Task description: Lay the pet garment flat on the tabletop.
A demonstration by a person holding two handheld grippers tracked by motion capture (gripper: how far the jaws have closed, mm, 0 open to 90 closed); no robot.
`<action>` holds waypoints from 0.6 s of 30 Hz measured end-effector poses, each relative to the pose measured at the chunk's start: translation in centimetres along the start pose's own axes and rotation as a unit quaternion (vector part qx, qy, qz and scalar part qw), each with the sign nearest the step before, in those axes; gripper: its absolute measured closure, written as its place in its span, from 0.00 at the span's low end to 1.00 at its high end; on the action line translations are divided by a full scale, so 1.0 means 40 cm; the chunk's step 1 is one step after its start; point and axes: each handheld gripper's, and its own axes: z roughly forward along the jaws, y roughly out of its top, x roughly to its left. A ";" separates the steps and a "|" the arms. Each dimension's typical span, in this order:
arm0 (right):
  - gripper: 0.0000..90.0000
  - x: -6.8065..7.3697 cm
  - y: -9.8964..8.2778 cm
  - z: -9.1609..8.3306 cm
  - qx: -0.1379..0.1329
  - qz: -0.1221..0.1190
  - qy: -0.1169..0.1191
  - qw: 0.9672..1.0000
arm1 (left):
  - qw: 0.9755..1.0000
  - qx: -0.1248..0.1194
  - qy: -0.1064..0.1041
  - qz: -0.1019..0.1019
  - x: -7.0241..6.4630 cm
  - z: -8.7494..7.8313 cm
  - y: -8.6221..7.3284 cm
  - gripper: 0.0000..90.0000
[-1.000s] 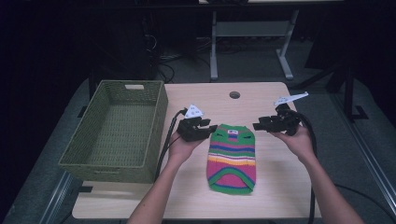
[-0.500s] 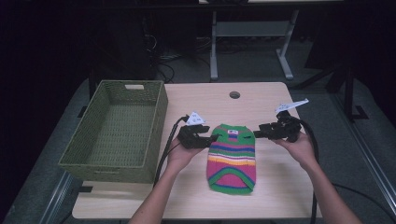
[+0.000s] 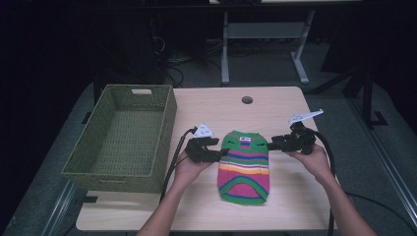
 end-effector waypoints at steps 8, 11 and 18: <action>0.53 -0.001 -0.019 -0.008 -0.002 0.004 0.001 1.000 | 1.000 0.001 0.000 0.004 -0.016 -0.010 -0.008 0.38; 0.52 -0.002 -0.026 -0.014 -0.002 0.006 0.002 1.000 | 1.000 0.003 0.001 0.004 -0.020 -0.015 -0.014 0.37; 0.49 0.000 -0.044 -0.032 -0.008 0.007 0.008 1.000 | 1.000 0.003 -0.005 -0.012 -0.030 -0.028 -0.029 0.34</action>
